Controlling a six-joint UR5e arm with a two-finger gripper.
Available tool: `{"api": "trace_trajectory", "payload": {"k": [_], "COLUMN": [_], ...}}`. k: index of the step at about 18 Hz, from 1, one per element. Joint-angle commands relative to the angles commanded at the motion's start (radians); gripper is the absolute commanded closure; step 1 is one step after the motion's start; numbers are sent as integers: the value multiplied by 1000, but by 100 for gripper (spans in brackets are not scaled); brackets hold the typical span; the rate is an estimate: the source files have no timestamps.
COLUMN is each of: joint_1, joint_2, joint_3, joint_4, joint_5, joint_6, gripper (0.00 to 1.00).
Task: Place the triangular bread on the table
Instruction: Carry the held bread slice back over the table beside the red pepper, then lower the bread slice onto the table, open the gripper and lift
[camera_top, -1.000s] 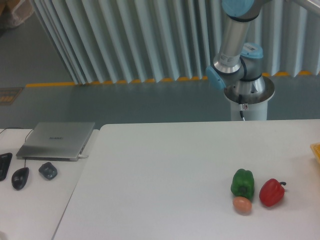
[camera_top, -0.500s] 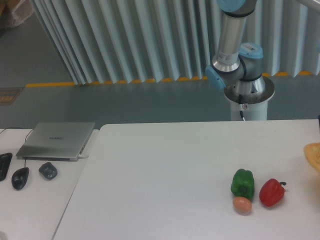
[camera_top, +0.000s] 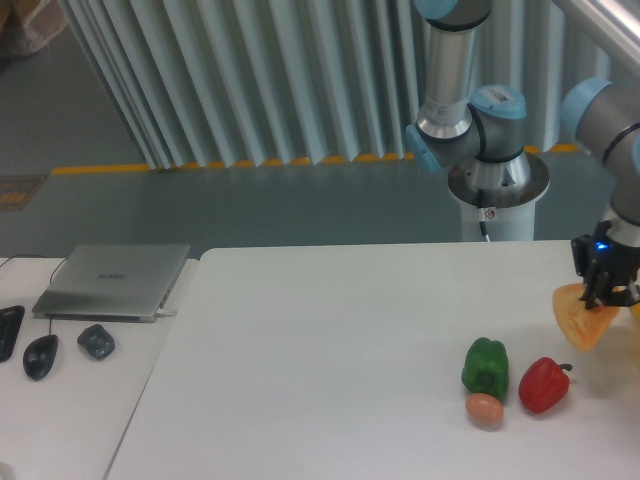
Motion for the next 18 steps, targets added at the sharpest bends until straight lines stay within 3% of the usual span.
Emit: {"api": "trace_trajectory", "payload": {"k": [3, 5, 7, 12, 13, 14, 15, 18], "joint_1": [-32, -37, -48, -57, -60, -57, -57, -60], "joint_2": [2, 6, 5, 3, 3, 0, 2, 8], "joint_3": [-21, -32, -67, -81, -78, -74, -75, -72], "joint_4": [5, 27, 90, 91, 91, 91, 94, 106], "joint_5": [-1, -12, -15, -11, -11, -15, -14, -15], "joint_6": [-12, -24, -66, -67, -64, -57, -55, -63], "gripper": [89, 80, 85, 89, 73, 24, 0, 0]}}
